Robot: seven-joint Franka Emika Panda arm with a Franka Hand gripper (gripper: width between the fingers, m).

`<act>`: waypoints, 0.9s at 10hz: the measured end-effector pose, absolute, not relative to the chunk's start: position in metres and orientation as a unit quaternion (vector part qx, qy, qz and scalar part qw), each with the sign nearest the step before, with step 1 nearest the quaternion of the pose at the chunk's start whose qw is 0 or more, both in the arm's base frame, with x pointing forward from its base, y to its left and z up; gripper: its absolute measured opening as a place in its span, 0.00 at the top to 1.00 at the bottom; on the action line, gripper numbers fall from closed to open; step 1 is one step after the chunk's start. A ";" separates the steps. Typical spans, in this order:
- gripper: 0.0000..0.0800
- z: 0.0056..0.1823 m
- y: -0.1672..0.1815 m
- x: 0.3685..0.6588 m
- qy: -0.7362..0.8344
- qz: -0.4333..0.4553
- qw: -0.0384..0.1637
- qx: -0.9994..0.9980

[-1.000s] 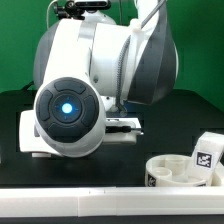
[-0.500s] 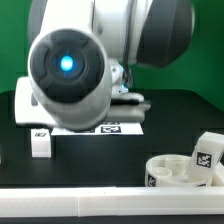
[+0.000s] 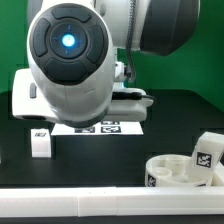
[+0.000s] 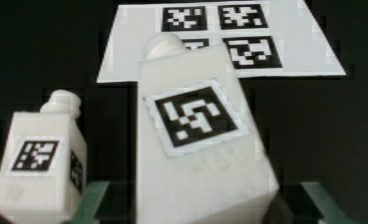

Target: Assemble stool

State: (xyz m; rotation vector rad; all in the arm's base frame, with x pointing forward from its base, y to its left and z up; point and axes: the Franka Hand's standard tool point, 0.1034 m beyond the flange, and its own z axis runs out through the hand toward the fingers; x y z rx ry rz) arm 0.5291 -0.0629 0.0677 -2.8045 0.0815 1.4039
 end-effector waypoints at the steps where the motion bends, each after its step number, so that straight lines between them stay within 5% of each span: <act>1: 0.59 0.071 -0.062 0.535 0.028 0.410 0.001 -0.912; 5: 0.59 0.102 -0.035 0.568 0.102 0.301 0.013 -0.948; 9: 0.59 0.102 -0.033 0.581 0.092 0.177 0.005 -0.980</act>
Offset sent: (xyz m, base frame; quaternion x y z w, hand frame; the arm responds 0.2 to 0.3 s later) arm 0.0128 0.0369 0.0245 0.1101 0.0760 0.1528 0.9792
